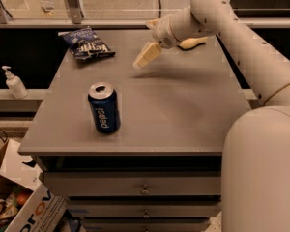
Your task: Move blue chip bag near pepsi can
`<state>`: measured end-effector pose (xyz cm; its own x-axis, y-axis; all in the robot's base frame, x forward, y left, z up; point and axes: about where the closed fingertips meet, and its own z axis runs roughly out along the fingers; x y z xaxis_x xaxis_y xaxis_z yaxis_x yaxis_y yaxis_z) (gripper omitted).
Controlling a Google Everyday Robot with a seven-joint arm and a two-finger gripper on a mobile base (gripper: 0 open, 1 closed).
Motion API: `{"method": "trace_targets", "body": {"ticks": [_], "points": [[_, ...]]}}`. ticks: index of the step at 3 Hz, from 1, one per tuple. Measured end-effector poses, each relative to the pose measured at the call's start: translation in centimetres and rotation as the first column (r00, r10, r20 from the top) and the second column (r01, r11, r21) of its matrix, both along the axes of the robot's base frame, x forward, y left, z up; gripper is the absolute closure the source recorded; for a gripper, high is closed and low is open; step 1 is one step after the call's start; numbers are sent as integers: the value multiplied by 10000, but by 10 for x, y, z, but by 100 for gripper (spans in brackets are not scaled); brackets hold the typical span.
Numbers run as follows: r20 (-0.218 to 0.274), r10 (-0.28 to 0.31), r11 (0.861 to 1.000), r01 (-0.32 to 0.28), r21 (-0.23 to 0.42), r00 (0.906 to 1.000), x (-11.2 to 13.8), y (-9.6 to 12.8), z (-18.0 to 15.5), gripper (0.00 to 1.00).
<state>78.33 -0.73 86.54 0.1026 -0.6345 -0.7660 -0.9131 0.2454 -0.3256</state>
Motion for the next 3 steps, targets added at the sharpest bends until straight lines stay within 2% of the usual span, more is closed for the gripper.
{"method": "trace_targets", "body": {"ticks": [1, 2, 3], "points": [[-59, -123, 9998, 124, 134, 9999, 20, 22, -2, 0], [-382, -506, 9974, 524, 497, 9980, 33, 49, -7, 0], [-934, -923, 9884, 1026, 1123, 9913, 45, 75, -11, 0]]}}
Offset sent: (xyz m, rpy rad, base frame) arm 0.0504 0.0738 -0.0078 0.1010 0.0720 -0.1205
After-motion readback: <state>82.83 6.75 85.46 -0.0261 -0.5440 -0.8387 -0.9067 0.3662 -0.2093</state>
